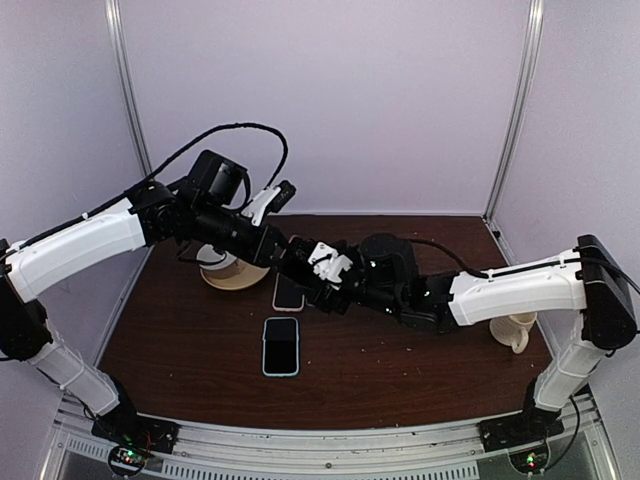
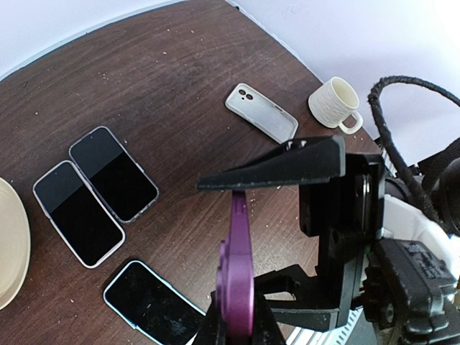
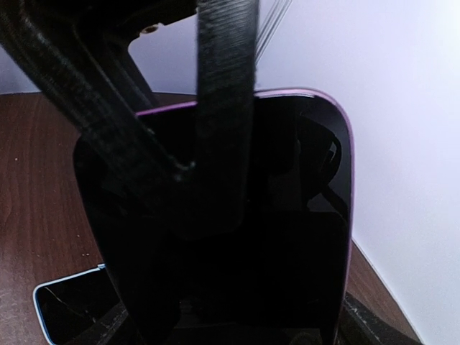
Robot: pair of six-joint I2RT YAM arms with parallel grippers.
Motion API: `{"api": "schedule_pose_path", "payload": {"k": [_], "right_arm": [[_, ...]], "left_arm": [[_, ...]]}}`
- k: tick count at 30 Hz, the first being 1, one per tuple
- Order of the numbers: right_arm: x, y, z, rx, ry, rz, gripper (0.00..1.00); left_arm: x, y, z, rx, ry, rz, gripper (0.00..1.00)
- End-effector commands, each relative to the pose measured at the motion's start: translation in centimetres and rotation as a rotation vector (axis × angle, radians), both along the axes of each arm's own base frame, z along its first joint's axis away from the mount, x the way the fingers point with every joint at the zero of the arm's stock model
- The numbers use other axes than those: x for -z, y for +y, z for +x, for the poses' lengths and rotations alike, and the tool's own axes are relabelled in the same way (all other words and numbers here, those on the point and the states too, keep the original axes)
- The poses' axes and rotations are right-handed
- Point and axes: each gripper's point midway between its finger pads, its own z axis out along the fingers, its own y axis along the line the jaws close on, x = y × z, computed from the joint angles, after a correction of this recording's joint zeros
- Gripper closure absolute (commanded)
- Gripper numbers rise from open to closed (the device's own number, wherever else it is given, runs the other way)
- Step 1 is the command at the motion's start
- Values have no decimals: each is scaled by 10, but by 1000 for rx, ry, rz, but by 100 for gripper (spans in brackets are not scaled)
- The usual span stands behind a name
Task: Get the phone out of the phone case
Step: Pass from the left arm to the right, then place the phone at the center of the board.
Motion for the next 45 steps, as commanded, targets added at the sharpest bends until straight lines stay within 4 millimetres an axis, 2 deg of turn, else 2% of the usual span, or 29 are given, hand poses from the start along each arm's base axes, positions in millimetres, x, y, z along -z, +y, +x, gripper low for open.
{"api": "schedule_pose_path", "payload": {"k": [1,6,10,14,19,25,35,37,39,45], "right_arm": [[1,-3,8,39,-38,-6,23],[-5,-3,6,36,-57,9,39],[-10,-5,5,46,-61,45,44],[-12,-12,7,86,-36,71,48],[-12,-28,7,139,-4,78,53],[-14,-51,3,195,38,79,55],[-17,-95,-8,315,162,108,58],[-17,-106,-11,347,197,105,58],[-17,-120,-15,387,231,105,59],[-9,-169,-24,576,365,84,59]], "left_arm": [[-40,-4,3,8,-83,-121,100],[-39,-1,8,-6,-84,-124,100],[-36,3,15,-25,-85,-118,100],[-33,10,23,-47,-112,-93,78],[-34,17,29,-66,-149,-72,58],[-34,27,37,-100,-177,-54,44],[-38,50,47,-153,-320,36,21],[-40,56,49,-169,-355,59,10],[-42,64,53,-195,-392,88,3],[-49,87,61,-272,-482,167,3]]}}
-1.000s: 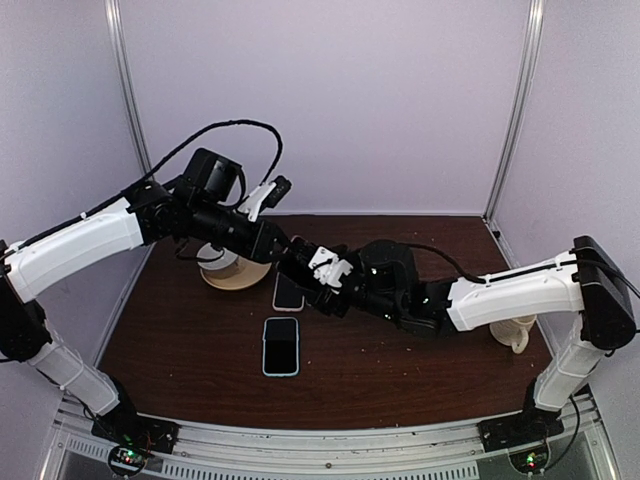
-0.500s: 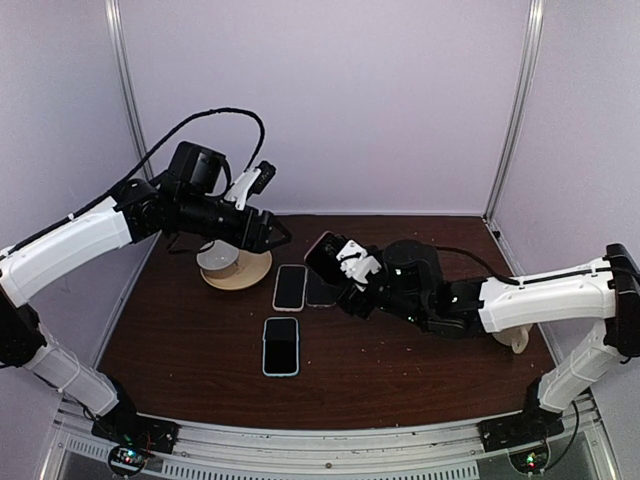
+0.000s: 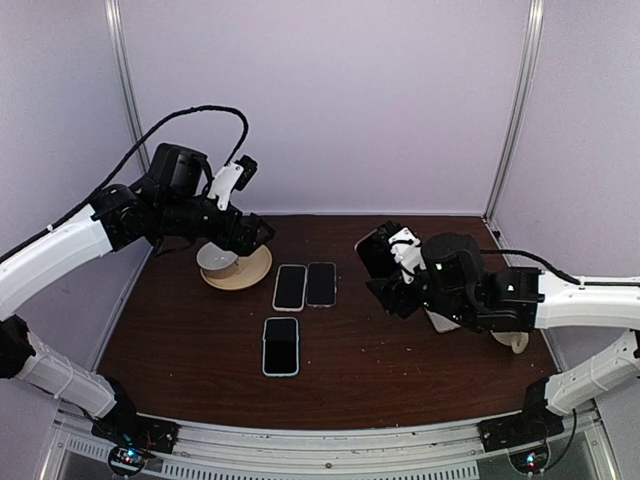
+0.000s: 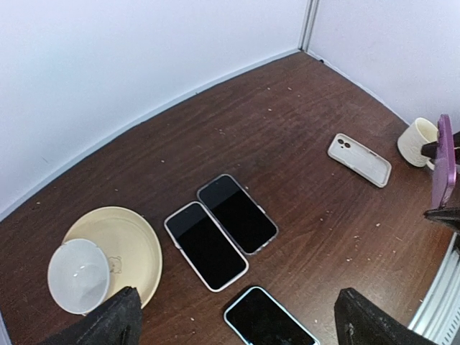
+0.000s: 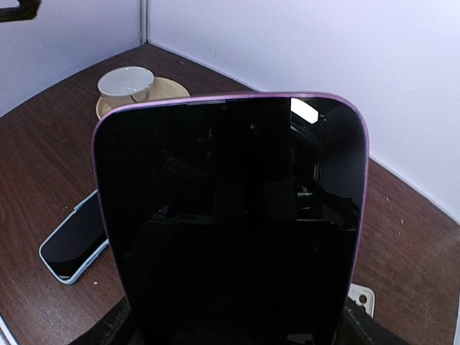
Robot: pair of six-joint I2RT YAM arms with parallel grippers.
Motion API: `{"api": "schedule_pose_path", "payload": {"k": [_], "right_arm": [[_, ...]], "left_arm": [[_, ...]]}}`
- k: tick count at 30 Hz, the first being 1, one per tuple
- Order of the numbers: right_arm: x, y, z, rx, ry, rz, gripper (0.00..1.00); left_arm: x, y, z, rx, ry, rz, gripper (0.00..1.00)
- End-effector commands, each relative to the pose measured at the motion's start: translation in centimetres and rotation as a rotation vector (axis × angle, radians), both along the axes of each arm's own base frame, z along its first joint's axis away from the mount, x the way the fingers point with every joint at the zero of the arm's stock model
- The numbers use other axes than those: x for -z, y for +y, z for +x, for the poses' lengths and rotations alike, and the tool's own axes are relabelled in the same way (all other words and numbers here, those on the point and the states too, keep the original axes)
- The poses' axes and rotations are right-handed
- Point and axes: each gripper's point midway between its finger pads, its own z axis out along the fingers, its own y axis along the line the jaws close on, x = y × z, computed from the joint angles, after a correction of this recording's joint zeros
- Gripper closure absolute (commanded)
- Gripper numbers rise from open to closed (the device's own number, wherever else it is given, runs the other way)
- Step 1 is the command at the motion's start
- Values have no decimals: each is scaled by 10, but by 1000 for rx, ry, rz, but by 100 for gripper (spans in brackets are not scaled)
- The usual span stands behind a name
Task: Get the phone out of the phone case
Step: Place the phone at the center of the board.
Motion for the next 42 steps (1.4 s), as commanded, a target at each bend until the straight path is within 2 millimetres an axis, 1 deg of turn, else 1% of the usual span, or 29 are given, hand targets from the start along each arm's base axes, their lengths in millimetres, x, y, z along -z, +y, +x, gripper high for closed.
{"api": "schedule_pose_path", "payload": {"k": [1,6,8,13,18,21,27,31,35,37,42], "right_arm": [[5,-45,-4,198,130,-10,59],[31,-73,-14,291,290,-138,58],[39,-81,-15,315,353,-169,58],[65,-97,-3,379,563,-169,60],[97,-97,12,382,711,-206,59],[114,-98,27,402,745,-235,59],[146,-116,54,485,762,-375,59],[162,-117,67,487,771,-416,59],[177,-116,73,483,802,-436,57],[184,-117,74,488,813,-447,54],[194,-125,77,511,811,-481,48]], "left_arm": [[-17,21,16,-89,-131,52,2],[-16,26,19,-108,-144,80,3],[-15,26,19,-109,-143,85,3],[-11,25,20,-109,-135,93,2],[-9,25,20,-108,-128,100,2],[-9,26,20,-108,-129,103,3],[-8,26,21,-108,-129,110,3],[-7,25,21,-105,-128,111,3],[-6,25,21,-103,-125,112,3],[-6,25,21,-102,-124,115,3],[-5,25,21,-103,-122,117,3]]}}
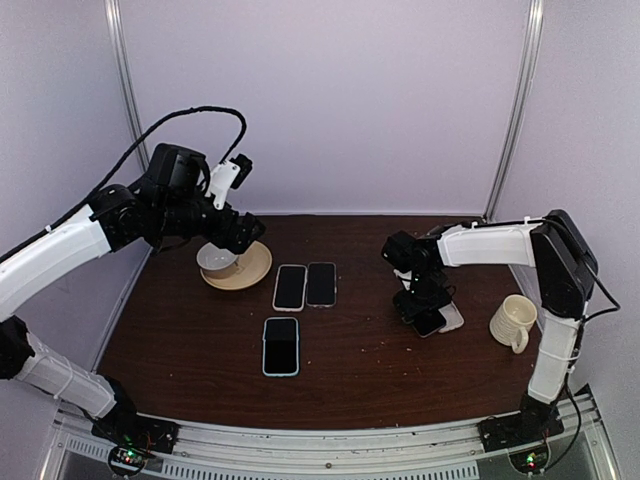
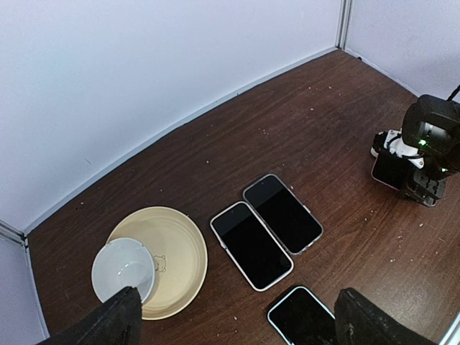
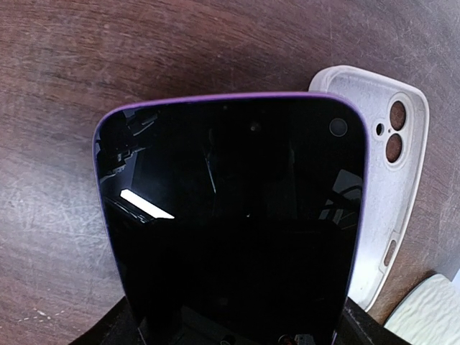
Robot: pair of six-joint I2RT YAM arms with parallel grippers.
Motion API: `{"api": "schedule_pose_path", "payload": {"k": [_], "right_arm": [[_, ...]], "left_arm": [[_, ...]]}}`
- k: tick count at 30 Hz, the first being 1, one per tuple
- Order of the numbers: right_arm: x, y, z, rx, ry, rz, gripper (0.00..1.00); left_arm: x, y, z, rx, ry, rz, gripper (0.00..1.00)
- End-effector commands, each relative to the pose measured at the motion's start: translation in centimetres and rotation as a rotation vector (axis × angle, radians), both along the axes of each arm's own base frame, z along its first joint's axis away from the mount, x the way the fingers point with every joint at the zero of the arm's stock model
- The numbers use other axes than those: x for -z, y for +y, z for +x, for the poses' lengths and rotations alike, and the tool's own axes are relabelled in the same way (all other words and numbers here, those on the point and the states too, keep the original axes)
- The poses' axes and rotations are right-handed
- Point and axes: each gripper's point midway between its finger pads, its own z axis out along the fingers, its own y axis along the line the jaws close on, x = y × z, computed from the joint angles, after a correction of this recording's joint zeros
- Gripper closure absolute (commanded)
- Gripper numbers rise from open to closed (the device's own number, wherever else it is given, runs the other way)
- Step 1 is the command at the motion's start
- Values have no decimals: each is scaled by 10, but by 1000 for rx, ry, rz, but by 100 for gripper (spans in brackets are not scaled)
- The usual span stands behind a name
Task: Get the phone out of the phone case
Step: Place the phone at the center of the board.
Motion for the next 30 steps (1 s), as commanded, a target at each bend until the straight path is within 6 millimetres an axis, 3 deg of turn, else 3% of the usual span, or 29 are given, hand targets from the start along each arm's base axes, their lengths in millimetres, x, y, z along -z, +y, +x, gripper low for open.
{"api": "schedule_pose_path", "payload": {"k": [1,14,22,30], "right_arm": [[-5,-7,15,8,-49,-31,47],[1,-10,12,7,-43,-37,29],[0,-9,11,18,-45,-27,12],[-25,-1,19,12,-86,15,8]], "left_arm": [[0,1,6,-8,-17,5,3],[4,0,7,-9,-6,6,3],[6,-3,7,-2,4,5,3],[8,0,9,-13,1,16,3]]}}
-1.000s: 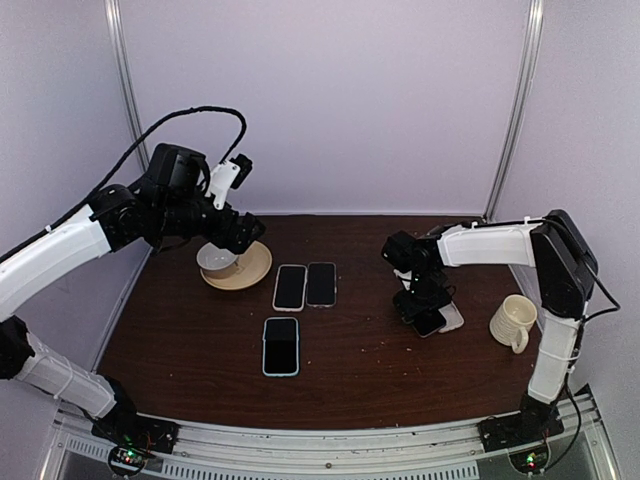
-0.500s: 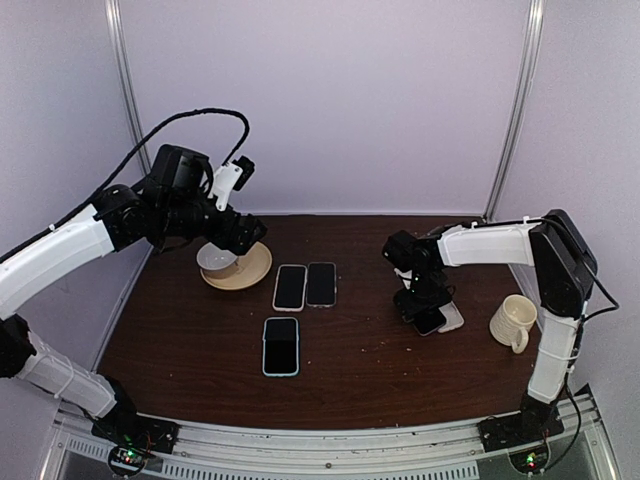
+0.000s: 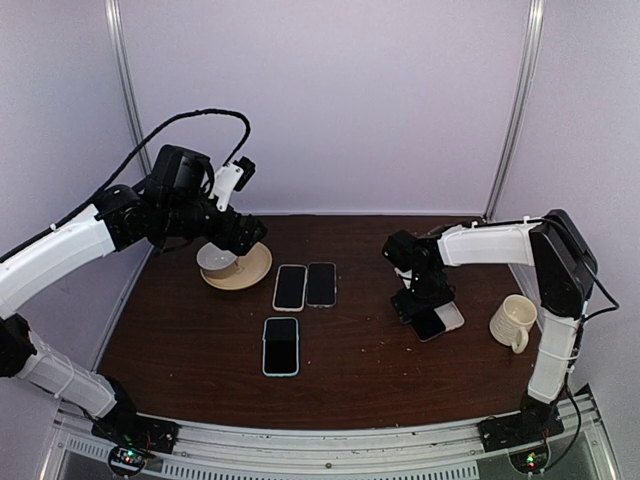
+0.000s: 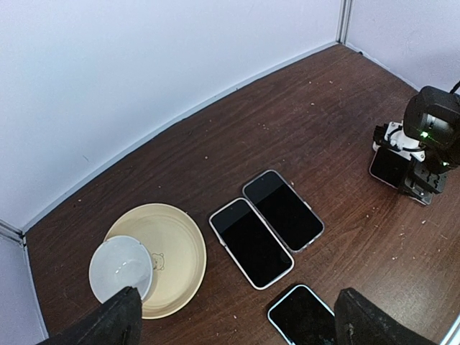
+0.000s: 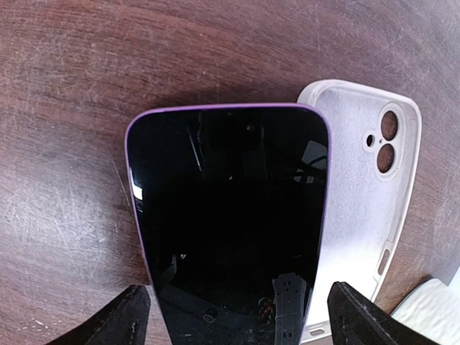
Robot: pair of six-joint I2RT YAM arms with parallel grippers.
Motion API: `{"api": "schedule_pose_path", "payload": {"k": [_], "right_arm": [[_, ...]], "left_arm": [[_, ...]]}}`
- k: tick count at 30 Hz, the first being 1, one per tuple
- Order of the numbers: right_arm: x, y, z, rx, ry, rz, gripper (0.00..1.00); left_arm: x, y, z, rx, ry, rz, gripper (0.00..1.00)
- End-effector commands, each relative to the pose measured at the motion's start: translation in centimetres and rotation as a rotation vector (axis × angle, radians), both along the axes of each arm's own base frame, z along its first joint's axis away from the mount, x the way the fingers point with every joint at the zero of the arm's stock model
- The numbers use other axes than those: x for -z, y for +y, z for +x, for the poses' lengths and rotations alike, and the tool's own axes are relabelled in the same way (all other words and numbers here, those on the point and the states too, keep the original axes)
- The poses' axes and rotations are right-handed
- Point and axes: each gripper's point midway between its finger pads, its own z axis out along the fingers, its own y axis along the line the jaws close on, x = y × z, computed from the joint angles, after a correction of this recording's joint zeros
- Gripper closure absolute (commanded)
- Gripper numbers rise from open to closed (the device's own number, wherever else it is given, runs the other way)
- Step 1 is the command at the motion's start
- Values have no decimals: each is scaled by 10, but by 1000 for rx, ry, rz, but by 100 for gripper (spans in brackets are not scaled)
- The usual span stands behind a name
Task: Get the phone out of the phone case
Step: Place the phone at the center of the board, then pick up the phone with the phone case from the center of the board.
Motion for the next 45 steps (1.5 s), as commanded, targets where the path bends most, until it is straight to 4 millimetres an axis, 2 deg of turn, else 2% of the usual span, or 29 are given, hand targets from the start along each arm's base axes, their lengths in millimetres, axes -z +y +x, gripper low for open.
{"api": "schedule_pose_path", "payload": {"k": [1,6,11,16,21,24,31,33,38,45], "right_arm": [[-34,4,13,3,-78,35,8],[-69,5,18,-6,-135,63,8],[-98,2,17,17,-205,93,5],[-116,-6,17,118,-309,142,2],[-118,-13,15,181,-355,163,1],[-117,-16,11,197,-350,161,1],[-107,-20,6,200,-323,139,0],[-102,-20,5,196,-316,141,0],[-97,-20,0,184,-310,152,1],[-95,-26,-6,169,-309,141,1]], "left_arm": [[2,2,7,-17,-12,8,3],[11,6,12,-79,42,33,2],[28,24,9,-223,184,81,2],[68,37,-9,-335,325,154,2],[106,43,-25,-463,448,131,2],[120,47,-28,-536,480,101,3],[160,41,-52,-623,659,164,2],[167,33,-60,-641,663,241,3],[182,0,-71,-676,697,228,3],[215,-20,-81,-749,780,174,3]]}}
